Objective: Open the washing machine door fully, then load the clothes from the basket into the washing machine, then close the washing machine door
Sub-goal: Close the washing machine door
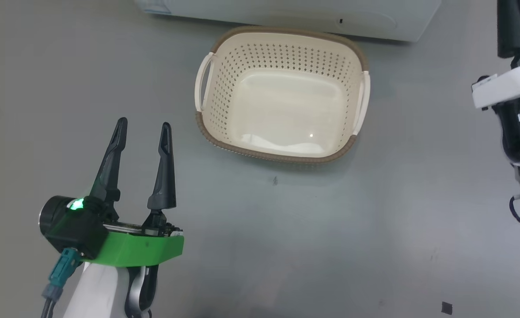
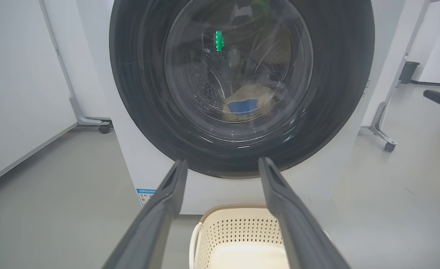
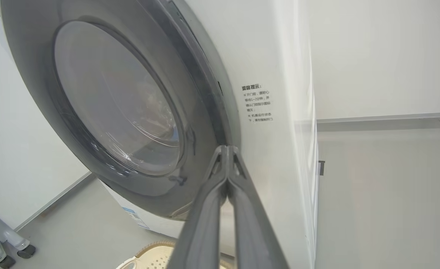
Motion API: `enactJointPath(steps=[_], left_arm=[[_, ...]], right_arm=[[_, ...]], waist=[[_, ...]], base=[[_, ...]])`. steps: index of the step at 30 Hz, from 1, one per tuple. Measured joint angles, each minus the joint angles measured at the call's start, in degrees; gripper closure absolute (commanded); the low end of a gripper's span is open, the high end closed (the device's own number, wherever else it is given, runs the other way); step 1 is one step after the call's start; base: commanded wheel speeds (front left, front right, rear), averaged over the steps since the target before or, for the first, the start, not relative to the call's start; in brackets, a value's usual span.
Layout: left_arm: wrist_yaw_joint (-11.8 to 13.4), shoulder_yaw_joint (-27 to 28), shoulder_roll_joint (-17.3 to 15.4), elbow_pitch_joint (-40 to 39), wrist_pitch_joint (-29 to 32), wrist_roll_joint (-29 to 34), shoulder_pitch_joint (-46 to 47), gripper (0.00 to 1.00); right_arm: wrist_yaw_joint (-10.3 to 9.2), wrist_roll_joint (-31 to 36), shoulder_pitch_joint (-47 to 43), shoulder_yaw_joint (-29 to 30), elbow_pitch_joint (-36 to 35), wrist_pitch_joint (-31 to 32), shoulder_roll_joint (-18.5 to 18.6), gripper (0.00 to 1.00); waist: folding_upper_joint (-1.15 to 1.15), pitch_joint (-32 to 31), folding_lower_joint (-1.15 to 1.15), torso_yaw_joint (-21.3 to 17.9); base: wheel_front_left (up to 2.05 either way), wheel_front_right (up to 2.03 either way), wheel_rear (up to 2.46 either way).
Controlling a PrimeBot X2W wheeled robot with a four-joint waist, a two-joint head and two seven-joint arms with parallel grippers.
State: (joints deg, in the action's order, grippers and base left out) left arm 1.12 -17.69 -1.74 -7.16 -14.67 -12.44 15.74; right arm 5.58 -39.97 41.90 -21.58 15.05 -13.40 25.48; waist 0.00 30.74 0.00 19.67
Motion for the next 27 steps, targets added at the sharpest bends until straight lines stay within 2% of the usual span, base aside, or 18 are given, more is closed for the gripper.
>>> enactJointPath(steps=[6, 7, 8, 9, 10, 20, 27], left_arm=[[-1.0, 2.2, -0.3, 1.5, 0.0, 0.7, -2.8, 0.0], [-1.1, 2.5, -0.4, 1.7, 0.0, 0.7, -3.2, 0.0], [-1.5, 2.8, -0.6, 1.9, 0.0, 0.9, -3.6, 0.0], [-1.7, 3.1, -0.7, 2.0, 0.0, 0.9, -4.0, 0.0], [-1.9, 3.3, -0.8, 2.0, 0.0, 1.0, -4.5, 0.0], [-3.6, 5.6, -1.6, 3.7, 0.0, 1.4, -9.3, 0.0], [-4.0, 8.0, -2.0, 4.4, 0.0, 1.4, -13.2, 0.0]], right_arm=[[-0.08, -0.5, -6.9, 0.5, 1.0, -0.5, -1.2, 1.0], [-0.09, -0.6, -7.9, 0.6, 1.0, -0.5, -1.6, 0.82], [-0.16, -0.6, -8.8, 0.7, 1.1, -0.5, -1.9, 0.58], [-0.35, -0.6, -9.5, 0.8, 1.2, -0.5, -2.3, 0.04], [-0.57, -1.1, -10.2, 1.1, 1.2, -0.6, -2.6, 0.0], [-1.71, -0.9, -17.5, 2.7, 0.9, -1.0, -4.3, 0.0], [-3.45, 0.9, -23.3, 5.2, -1.9, -1.0, -5.1, 0.0]], waist=[[0.0, -3.9, 0.0, -3.7], [0.0, -4.6, 0.0, -4.3], [0.0, -5.3, 0.0, -4.9], [0.0, -6.0, 0.0, -5.5], [0.0, -6.8, -0.01, -6.1], [0.0, -14.0, -0.01, -11.5], [0.0, -18.6, -0.01, -14.9]], base=[[0.0, 0.0, 0.0], [0.0, 0.0, 0.0], [0.0, 0.0, 0.0], [0.0, 0.0, 0.0], [0.0, 0.0, 0.0], [0.0, 0.0, 0.0], [0.0, 0.0, 0.0]])
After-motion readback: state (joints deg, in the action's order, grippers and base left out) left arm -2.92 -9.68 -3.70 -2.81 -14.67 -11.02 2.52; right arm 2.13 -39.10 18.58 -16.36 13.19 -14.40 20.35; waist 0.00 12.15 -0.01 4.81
